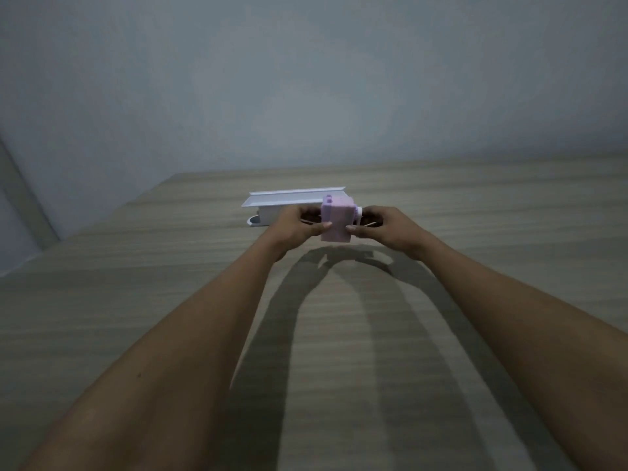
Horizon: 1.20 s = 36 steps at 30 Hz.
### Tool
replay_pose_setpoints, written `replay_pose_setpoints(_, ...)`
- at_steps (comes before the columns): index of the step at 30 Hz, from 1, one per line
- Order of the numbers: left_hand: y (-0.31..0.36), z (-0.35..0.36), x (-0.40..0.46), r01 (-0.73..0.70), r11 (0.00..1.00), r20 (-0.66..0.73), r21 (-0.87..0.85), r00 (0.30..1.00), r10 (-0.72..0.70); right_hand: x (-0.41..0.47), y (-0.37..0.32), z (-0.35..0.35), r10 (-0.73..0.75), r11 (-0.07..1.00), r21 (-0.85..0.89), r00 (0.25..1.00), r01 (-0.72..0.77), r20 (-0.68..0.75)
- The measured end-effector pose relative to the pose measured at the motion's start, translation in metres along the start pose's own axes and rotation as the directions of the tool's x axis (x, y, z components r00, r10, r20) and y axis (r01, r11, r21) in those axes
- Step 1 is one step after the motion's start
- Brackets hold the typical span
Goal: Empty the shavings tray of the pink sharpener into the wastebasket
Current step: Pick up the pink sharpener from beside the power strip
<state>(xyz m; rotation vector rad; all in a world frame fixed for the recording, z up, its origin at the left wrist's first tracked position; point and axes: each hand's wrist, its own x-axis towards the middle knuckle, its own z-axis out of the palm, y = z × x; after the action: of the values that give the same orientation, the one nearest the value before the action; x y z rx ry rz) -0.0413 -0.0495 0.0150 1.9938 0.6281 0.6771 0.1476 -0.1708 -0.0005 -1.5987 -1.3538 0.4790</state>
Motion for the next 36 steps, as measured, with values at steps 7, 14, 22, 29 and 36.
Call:
replay_pose_setpoints(7,0.013,-0.003,-0.072,0.049,0.999,0.029,0.003,0.998,-0.049,-0.069,-0.035,0.008,0.022,0.999,0.027,0.996,-0.024,0.091)
replay_pose_setpoints(14,0.007,0.004,-0.131,0.06,0.998,0.035,0.002,0.998,-0.06,-0.119,-0.037,0.027,0.037,0.998,0.042,0.991,-0.043,0.125)
replay_pose_setpoints(22,-0.007,0.019,-0.151,0.074,0.997,-0.013,-0.019,0.997,-0.074,-0.131,-0.021,0.036,0.063,0.996,0.053,0.989,-0.07,0.134)
replay_pose_setpoints(29,-0.011,0.016,-0.143,0.082,0.997,0.09,0.001,0.993,-0.081,-0.13,-0.015,0.041,0.016,0.997,0.068,0.992,-0.025,0.128)
replay_pose_setpoints(36,-0.023,0.019,-0.144,0.056,0.998,0.073,-0.034,0.996,-0.053,-0.127,-0.011,0.039,0.014,0.998,0.055,0.988,-0.022,0.155)
